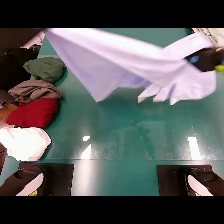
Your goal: Fold the shirts.
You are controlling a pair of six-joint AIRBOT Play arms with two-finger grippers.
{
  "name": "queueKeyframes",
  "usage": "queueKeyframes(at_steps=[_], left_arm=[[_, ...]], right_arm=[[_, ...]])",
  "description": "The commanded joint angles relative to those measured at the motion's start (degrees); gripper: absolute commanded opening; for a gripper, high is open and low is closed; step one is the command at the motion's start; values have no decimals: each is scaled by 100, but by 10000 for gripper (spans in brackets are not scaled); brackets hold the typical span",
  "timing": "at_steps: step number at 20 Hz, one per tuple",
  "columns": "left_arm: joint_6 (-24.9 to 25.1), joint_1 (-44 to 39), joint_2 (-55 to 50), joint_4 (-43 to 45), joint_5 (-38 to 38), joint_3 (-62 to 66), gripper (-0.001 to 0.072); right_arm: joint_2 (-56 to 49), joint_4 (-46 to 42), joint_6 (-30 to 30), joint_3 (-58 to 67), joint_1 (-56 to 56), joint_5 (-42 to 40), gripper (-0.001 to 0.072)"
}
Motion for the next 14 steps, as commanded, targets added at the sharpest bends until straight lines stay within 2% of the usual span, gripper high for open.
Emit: queueKeyframes(at_steps=[1,6,8,11,14], left_arm=[[-85,2,151,-640,-767,1056,23],[-199,2,153,-619,-955,2479,24],[-260,2,153,-424,-1045,2363,23],[-538,2,151,262,-1137,1224,23],[-538,2,52,859,-1027,-715,24]], right_arm=[[417,-118,61,907,90,514,13],[286,-111,748,2035,146,1659,13],[-48,9,1117,2284,146,2291,13],[-651,459,1147,1937,146,2876,14],[-1235,518,730,833,146,2522,15]])
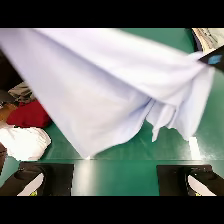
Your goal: Fold the shirts.
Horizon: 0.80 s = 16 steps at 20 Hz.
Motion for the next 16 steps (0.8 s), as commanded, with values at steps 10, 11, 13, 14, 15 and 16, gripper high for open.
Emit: queueKeyframes(at_steps=[10,11,13,14,15,16], left_arm=[[212,0,-809,1036,2693,-4673,24],[214,0,-811,1038,2688,-4616,24],[216,0,-809,1040,2673,-4489,24],[225,0,-809,1075,2632,-4404,24],[234,0,-809,1088,2577,-4332,24],[234,0,-809,1106,2546,-4299,24]], right_arm=[[-2459,212,-820,-2376,-52,-3311,290],[-2579,208,-820,-2138,-72,-3305,456],[-2649,162,-826,-1696,-179,-2977,457],[-2577,149,-929,-1582,-271,-2717,457],[-2415,144,-1082,-1591,-409,-2417,457],[-2194,151,-1185,-1746,-566,-2179,457]])
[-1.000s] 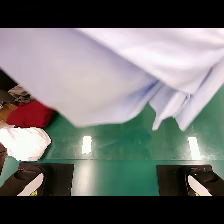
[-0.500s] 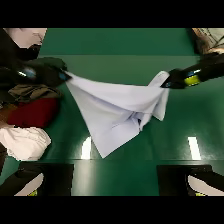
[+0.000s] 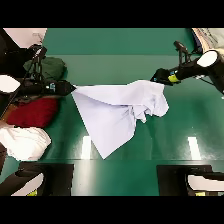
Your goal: Fold the shirts.
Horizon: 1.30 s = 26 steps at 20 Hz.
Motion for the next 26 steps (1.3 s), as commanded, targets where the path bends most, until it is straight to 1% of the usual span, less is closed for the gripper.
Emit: queueKeyframes(at_steps=[1,3,4,7,9,11,14,15,18,22,23,24,25,26], left_arm=[[15,0,-20,83,26,85,24],[15,0,-20,197,-42,85,24],[15,0,-20,232,-68,85,24],[15,0,-20,278,-105,85,24],[13,0,-20,282,-105,85,24],[13,0,-20,282,-107,85,24],[13,0,-20,282,-122,85,24],[13,0,-20,282,-125,85,24],[13,0,-20,286,-153,85,24],[15,0,-20,306,-258,85,24],[15,0,-20,308,-273,85,24],[13,0,-20,310,-273,85,24],[13,0,-20,310,-273,85,24],[13,0,-20,310,-280,85,24]], right_arm=[[474,-33,-339,-229,-457,737,457],[1078,-26,-352,-1054,-894,990,451],[1379,-20,-352,-1519,-1130,962,449],[2140,83,-348,-3014,-1921,538,449],[2326,503,-404,-3904,-2452,168,447],[2273,1102,-855,-4507,-2734,-48,447],[1923,1864,-1241,-4865,-2667,-411,438],[1744,1930,-1252,-4843,-2540,-542,427],[1298,2037,-1250,-4522,-2149,-909,427],[798,2083,-1244,-3991,-1808,-977,424],[704,2081,-1244,-3919,-1746,-951,340],[651,2079,-1244,-3888,-1703,-955,288],[634,2081,-1244,-3891,-1694,-953,271],[640,2074,-1248,-3888,-1694,-894,139]])
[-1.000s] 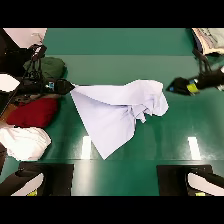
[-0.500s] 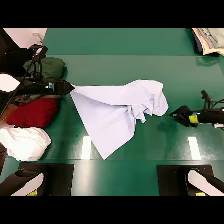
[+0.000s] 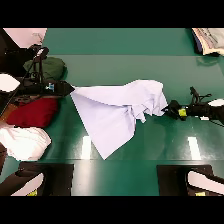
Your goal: Fold the shirts.
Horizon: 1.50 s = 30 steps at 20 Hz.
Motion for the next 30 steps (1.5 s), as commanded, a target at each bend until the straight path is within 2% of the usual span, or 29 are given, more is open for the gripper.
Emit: queueKeyframes(at_steps=[1,3,6,11,17,20,22,27,29,30], left_arm=[[0,0,-2,28,-46,7,24],[-52,66,7,186,-116,140,24],[-162,608,9,223,-643,1134,24],[-164,1082,9,203,-1445,3893,24],[-278,1082,17,-247,-1668,6655,24],[-365,1082,450,-634,-1502,6773,24],[-439,1082,765,-741,-1403,6749,24],[-472,1082,1504,-1104,-872,6760,24],[-481,1082,1543,-1023,-990,6714,23],[-658,1082,1526,-745,-1023,6531,23]], right_arm=[[-81,26,-9,109,96,66,17],[297,57,-7,116,-57,79,14],[1228,46,-7,721,-551,389,13],[2363,44,0,3064,-1185,726,13],[2885,35,13,5495,-1685,822,13],[3032,-33,70,6220,-2090,1049,13],[3036,-391,236,6712,-2297,1276,13],[2540,-717,601,8225,-2396,2135,12],[2262,-719,807,8627,-2396,2441,11],[2100,-728,866,8749,-2396,2603,11]])
